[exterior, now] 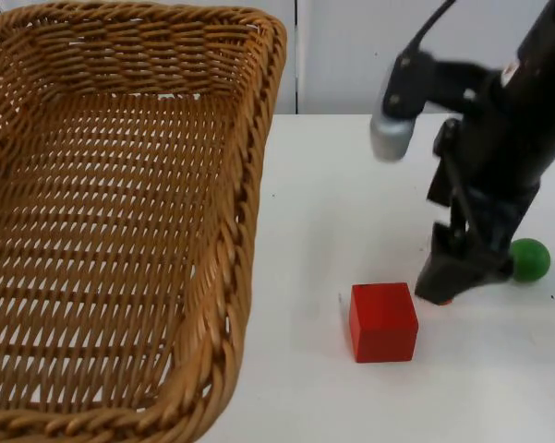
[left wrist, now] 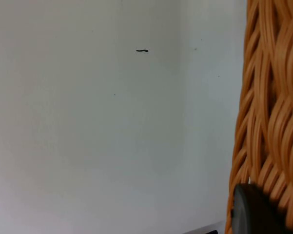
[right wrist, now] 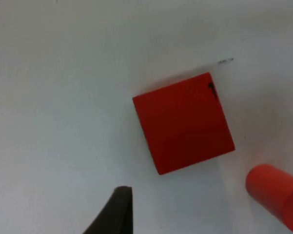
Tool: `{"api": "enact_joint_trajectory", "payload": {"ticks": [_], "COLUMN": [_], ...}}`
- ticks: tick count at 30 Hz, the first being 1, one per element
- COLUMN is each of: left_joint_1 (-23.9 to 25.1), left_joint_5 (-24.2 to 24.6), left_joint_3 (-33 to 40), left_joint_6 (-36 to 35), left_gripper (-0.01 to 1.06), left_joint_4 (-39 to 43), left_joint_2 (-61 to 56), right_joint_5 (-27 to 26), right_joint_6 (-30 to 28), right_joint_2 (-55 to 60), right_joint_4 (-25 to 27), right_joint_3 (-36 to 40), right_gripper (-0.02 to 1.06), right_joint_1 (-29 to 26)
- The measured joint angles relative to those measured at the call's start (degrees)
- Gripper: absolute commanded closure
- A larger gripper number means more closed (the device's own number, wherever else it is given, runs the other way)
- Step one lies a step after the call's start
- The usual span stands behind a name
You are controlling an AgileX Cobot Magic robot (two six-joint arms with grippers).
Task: Pick up the basket with the left hand and place the object to the left of the red cylinder into the basket with the right hand.
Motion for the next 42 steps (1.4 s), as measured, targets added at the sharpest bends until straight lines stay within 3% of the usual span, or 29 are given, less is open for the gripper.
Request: {"api": "enact_joint_trajectory", "payload": {"ticks": [6, 16, 30, 36, 42], "left_joint_1": [0.0, 0.0, 0.0, 0.0, 0.0], "left_joint_5": [0.0, 0.0, 0.0, 0.0, 0.0], "left_joint_3": [0.0, 0.0, 0.0, 0.0, 0.0], "left_joint_6": [0.0, 0.0, 0.0, 0.0, 0.0], "left_gripper": [1.05, 1.05, 1.05, 1.05, 1.05], "left_joint_4": [0.0, 0.0, 0.0, 0.0, 0.0], "left_joint_2": [0.0, 0.0, 0.0, 0.0, 0.0], "right_joint_5": [-3.38, -4.6, -4.9, -1.28, -1.63], "right_joint_6": [-3.79, -12.18, -13.06, -13.06, -11.8], "right_joint_2": [3.76, 5.27, 5.54, 9.34, 13.08], "right_joint_4": [1.85, 5.9, 5.69, 5.59, 4.44], "right_joint_3": [-0.51, -0.51, -1.17, -4.77, -5.15], "right_gripper": [-0.01, -0.01, -0.01, -0.01, -0.01], "right_joint_1": [0.1, 0.1, 2.87, 2.99, 4.28]}}
